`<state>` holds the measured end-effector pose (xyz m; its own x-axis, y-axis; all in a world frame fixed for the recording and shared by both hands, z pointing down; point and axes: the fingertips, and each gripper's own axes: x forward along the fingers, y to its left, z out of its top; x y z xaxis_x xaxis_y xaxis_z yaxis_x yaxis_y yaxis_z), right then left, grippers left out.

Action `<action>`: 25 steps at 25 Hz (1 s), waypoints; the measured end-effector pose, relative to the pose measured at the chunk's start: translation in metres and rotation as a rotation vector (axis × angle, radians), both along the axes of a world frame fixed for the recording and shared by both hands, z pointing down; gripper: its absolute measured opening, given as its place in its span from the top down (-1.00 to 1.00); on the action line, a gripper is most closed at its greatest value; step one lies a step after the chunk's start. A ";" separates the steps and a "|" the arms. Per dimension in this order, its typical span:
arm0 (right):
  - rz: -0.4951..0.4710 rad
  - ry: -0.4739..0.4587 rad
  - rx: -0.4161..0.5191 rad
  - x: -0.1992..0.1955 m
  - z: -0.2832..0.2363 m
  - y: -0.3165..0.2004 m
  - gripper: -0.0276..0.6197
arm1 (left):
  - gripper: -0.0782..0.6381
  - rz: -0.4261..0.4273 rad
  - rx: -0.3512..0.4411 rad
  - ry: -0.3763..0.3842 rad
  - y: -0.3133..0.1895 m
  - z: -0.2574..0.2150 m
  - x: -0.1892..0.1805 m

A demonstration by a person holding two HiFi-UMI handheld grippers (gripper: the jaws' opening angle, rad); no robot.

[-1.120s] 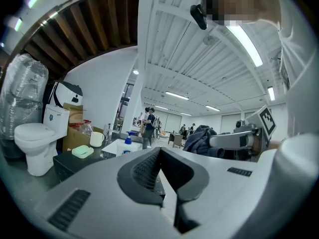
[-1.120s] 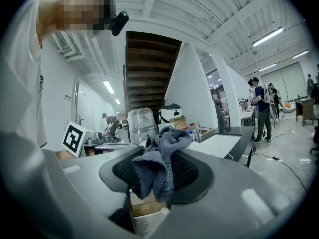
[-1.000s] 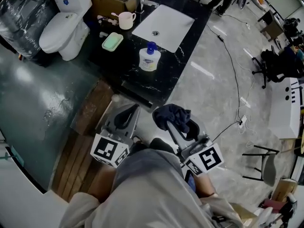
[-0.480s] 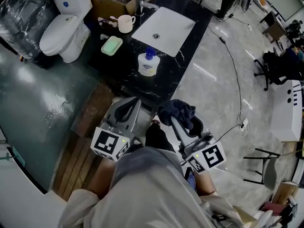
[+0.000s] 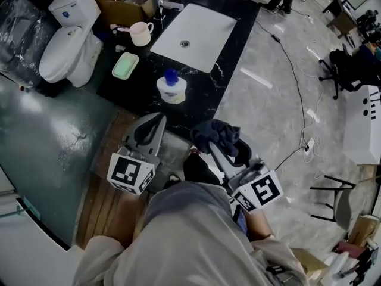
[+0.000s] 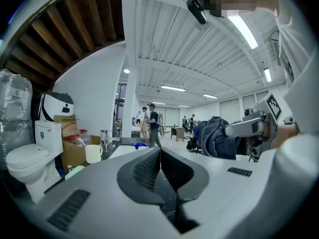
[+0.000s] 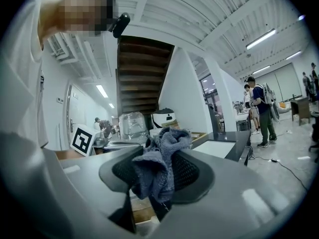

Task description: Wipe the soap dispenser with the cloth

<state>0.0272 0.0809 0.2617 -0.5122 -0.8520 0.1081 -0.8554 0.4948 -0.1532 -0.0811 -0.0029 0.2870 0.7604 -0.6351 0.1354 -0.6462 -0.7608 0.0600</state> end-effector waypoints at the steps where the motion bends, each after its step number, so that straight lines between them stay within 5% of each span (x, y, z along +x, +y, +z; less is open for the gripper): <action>1: -0.002 0.000 -0.004 0.003 0.001 -0.005 0.42 | 0.76 0.000 0.000 -0.006 -0.006 0.001 0.003; 12: -0.041 -0.010 -0.028 0.031 0.010 -0.064 0.42 | 0.75 -0.019 -0.023 -0.110 -0.065 0.035 0.021; 15: -0.059 -0.022 -0.032 0.038 0.013 -0.081 0.42 | 0.46 -0.021 -0.050 -0.136 -0.078 0.045 0.027; 25: -0.134 -0.059 -0.029 0.056 0.017 -0.127 0.42 | 0.34 -0.088 -0.063 -0.197 -0.114 0.055 0.044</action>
<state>0.0835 -0.0466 0.2787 -0.6273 -0.7726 0.0978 -0.7711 0.5986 -0.2169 -0.0375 -0.1170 0.3424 0.6573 -0.6836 0.3172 -0.7138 -0.6997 -0.0288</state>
